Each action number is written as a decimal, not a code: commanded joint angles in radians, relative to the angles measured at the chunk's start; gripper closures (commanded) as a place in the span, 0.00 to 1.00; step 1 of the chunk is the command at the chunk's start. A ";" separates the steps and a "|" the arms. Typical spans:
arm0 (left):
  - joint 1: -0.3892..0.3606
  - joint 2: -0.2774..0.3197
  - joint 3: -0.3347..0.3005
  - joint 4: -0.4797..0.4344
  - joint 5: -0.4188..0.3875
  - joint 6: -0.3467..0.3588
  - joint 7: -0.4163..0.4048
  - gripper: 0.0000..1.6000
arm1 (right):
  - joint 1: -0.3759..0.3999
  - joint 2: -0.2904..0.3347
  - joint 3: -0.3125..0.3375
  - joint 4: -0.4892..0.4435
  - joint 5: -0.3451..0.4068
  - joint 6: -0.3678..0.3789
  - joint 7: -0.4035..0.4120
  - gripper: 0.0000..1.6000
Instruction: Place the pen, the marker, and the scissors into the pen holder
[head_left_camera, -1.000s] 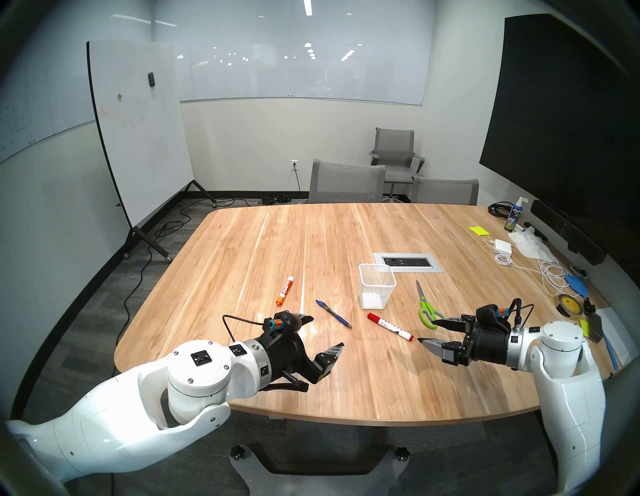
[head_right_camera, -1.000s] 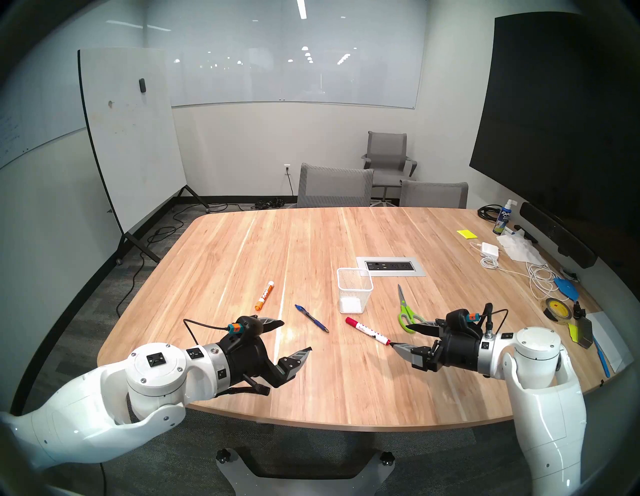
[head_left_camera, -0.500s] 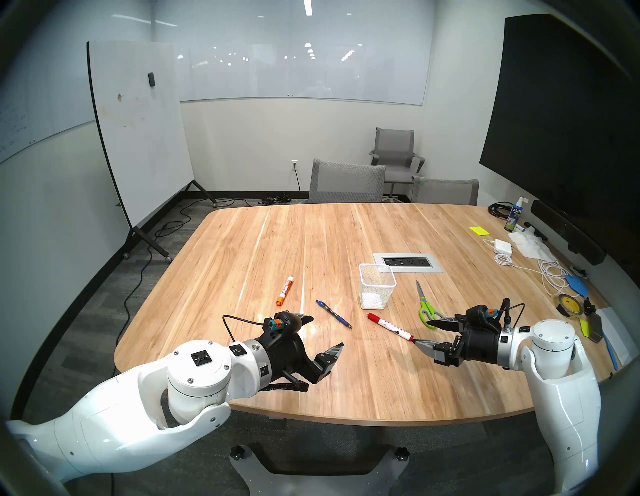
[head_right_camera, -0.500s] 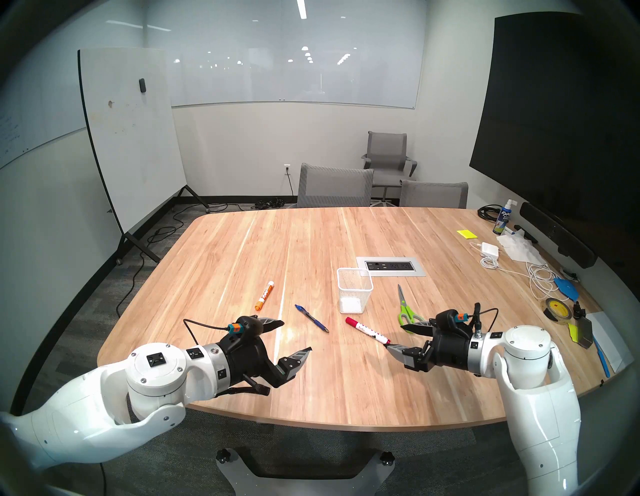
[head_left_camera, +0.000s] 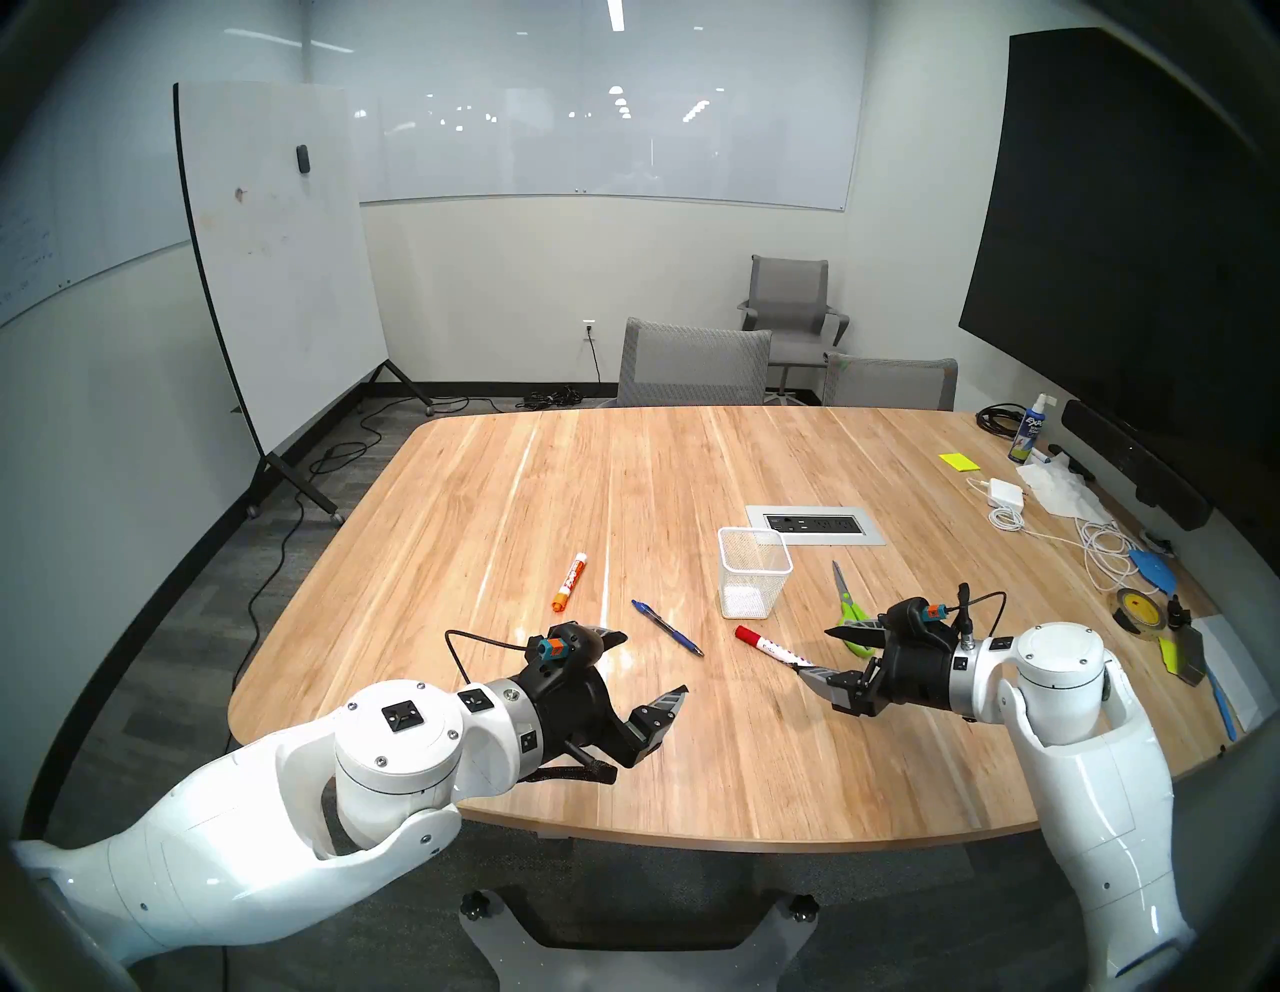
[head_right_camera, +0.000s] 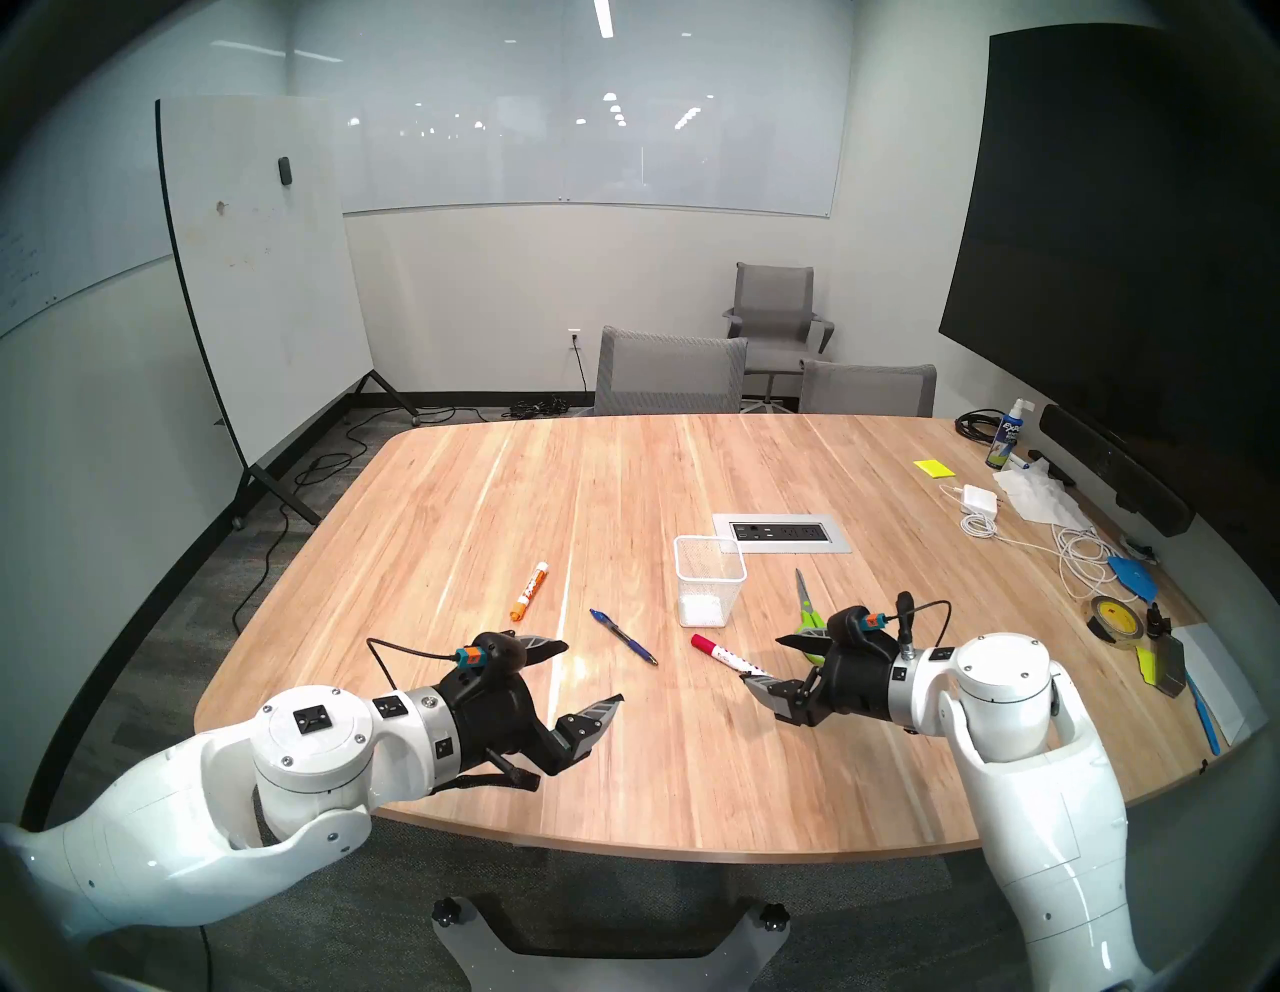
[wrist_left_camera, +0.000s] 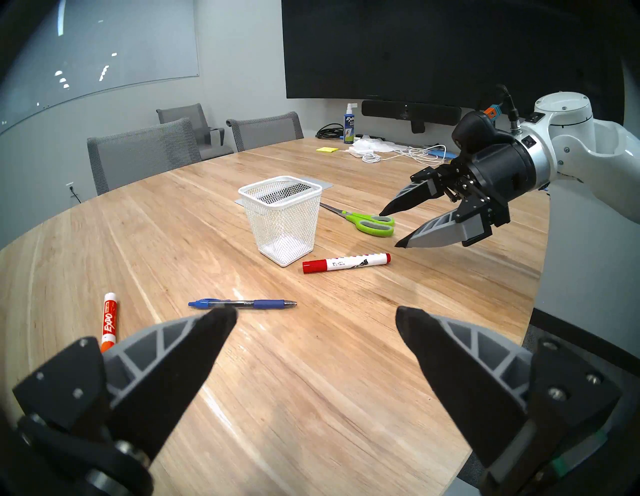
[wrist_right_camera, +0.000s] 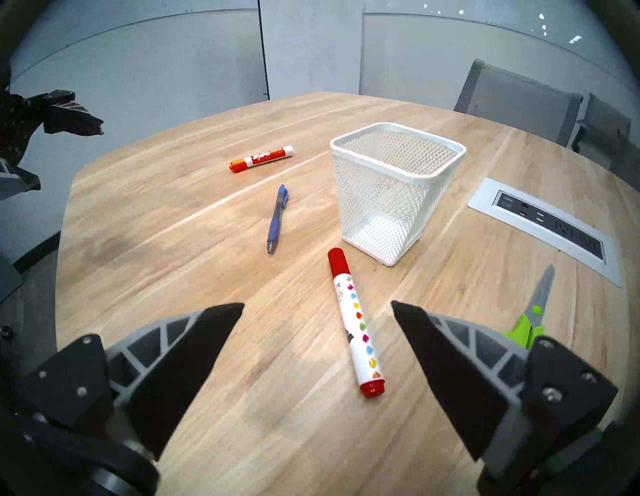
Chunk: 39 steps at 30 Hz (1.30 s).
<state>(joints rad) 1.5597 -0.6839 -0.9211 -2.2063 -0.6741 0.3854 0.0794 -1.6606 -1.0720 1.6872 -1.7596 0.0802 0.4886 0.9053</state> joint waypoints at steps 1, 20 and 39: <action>-0.002 0.000 -0.003 -0.014 -0.001 -0.002 -0.001 0.00 | 0.123 -0.029 -0.052 0.060 -0.034 0.017 -0.053 0.00; -0.002 0.001 -0.003 -0.014 -0.001 -0.002 0.000 0.00 | 0.236 -0.001 -0.114 0.173 -0.070 0.041 -0.022 0.00; -0.002 0.001 -0.004 -0.015 -0.001 -0.002 0.000 0.00 | 0.248 0.051 -0.158 0.201 -0.106 0.037 0.059 0.00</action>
<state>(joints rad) 1.5596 -0.6839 -0.9207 -2.2059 -0.6741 0.3854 0.0794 -1.4410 -1.0330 1.5415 -1.5634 -0.0119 0.5361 0.9622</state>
